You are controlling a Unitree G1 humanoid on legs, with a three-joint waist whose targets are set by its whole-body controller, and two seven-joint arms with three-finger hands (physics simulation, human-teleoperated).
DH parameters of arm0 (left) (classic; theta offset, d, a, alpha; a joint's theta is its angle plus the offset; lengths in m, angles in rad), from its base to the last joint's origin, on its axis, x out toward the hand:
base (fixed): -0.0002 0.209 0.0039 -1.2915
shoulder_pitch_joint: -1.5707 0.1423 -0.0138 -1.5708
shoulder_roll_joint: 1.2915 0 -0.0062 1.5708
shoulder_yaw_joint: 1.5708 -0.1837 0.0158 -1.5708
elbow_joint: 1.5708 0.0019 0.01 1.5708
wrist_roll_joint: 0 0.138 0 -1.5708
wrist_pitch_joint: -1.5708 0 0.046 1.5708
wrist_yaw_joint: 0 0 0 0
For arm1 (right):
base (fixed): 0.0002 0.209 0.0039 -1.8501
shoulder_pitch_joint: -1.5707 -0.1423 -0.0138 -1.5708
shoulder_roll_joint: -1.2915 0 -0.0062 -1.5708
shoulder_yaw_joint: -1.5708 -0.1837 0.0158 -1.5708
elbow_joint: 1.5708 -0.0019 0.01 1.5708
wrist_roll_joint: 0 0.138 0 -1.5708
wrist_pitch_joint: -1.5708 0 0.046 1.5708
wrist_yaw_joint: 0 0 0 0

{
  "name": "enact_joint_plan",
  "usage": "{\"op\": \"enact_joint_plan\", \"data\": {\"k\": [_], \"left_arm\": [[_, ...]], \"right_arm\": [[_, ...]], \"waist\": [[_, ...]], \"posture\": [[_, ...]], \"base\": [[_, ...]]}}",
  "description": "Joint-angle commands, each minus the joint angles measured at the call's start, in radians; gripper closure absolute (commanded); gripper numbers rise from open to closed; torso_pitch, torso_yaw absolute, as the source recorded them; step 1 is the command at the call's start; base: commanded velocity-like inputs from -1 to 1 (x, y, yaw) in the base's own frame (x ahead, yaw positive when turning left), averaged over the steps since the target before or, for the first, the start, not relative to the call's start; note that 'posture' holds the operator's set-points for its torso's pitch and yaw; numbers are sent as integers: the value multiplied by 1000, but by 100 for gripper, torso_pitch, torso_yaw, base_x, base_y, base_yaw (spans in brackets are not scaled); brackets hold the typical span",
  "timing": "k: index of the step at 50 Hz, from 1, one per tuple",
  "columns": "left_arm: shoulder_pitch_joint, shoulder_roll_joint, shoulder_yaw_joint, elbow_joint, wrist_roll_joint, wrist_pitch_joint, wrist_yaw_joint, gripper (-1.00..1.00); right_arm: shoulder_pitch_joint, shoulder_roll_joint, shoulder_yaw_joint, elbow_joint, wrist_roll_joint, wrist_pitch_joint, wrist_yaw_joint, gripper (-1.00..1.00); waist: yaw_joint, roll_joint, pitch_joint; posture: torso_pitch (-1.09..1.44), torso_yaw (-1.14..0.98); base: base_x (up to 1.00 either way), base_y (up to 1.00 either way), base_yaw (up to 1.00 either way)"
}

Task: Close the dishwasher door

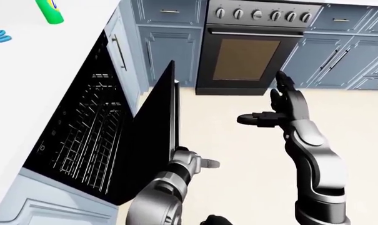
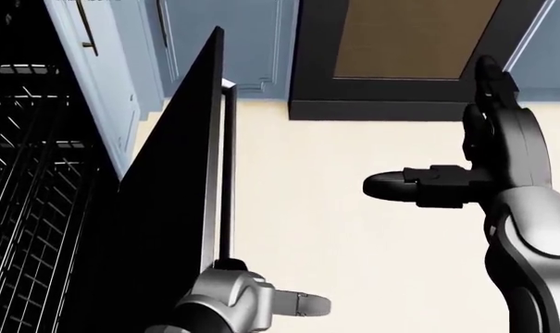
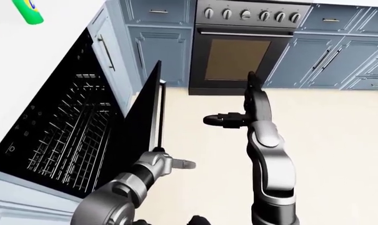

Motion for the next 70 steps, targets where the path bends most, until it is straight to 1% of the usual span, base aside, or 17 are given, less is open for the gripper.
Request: {"op": "enact_joint_plan", "data": {"k": [1,12,15,18,29,37,42,47,53,58,60,66,68,70], "left_arm": [[-34,10,-9,-29,19,-5,35,-100],[-42,13,-8,-38,1,19,66,-100],[-44,14,-8,-41,-7,30,68,-100],[-43,16,-6,-43,-18,36,78,-100],[-35,27,-9,-37,-25,58,101,-100],[-34,30,-2,-28,-15,79,177,-100],[-33,32,2,-29,-14,75,191,-100],[-31,35,13,-31,-36,81,226,-100],[-28,37,15,-35,-55,84,237,-100],[-24,38,22,-42,-81,94,279,-100],[-23,38,22,-39,-90,93,282,-100],[-22,42,21,-37,-101,87,314,-100],[-21,42,21,-37,-104,88,323,-100],[-21,43,23,-36,-108,91,346,-100]], "right_arm": [[-24,-10,-9,-31,-5,-38,-2,-100],[-16,-10,-13,-31,-5,-45,-1,-100],[-20,-9,-11,-45,-4,-27,-5,-100],[-16,-8,-11,-30,-5,-45,-3,-100],[-13,-6,-10,-33,-4,-45,-6,-100],[-19,-11,-13,-31,-3,-43,-4,-100],[-17,-10,-12,-24,-3,-50,-5,-100],[-19,-8,-8,-35,-5,-36,-7,-100],[-14,-7,-11,-40,-5,-35,-7,-100],[-8,-5,-9,-29,-7,-49,-6,-100],[-9,-3,-7,-21,-8,-56,-6,-100],[-12,-4,-7,-35,-8,-40,-7,-100],[-10,-3,-7,-23,-9,-53,-6,-100],[-10,-3,-7,-22,-9,-55,-6,-100]], "waist": [[5,-2,-35],[9,-6,-34],[10,-8,-34],[11,-9,-34],[11,-12,-37],[9,-17,-40],[8,-21,-40],[8,-23,-40],[10,-24,-39],[11,-25,-40],[11,-25,-41],[12,-26,-41],[12,-26,-41],[12,-26,-41]], "posture": [[73,0],[73,0],[73,0],[73,0],[73,0],[73,0],[73,0],[73,0],[73,0],[73,0],[73,0],[73,0],[73,0],[73,0]], "base": [[0,0,0],[0,0,0],[0,0,0],[0,0,0],[0,0,0],[0,0,0],[0,0,0],[0,0,0],[0,0,0],[0,0,0],[0,0,0],[0,0,0],[0,0,0],[0,0,0]]}}
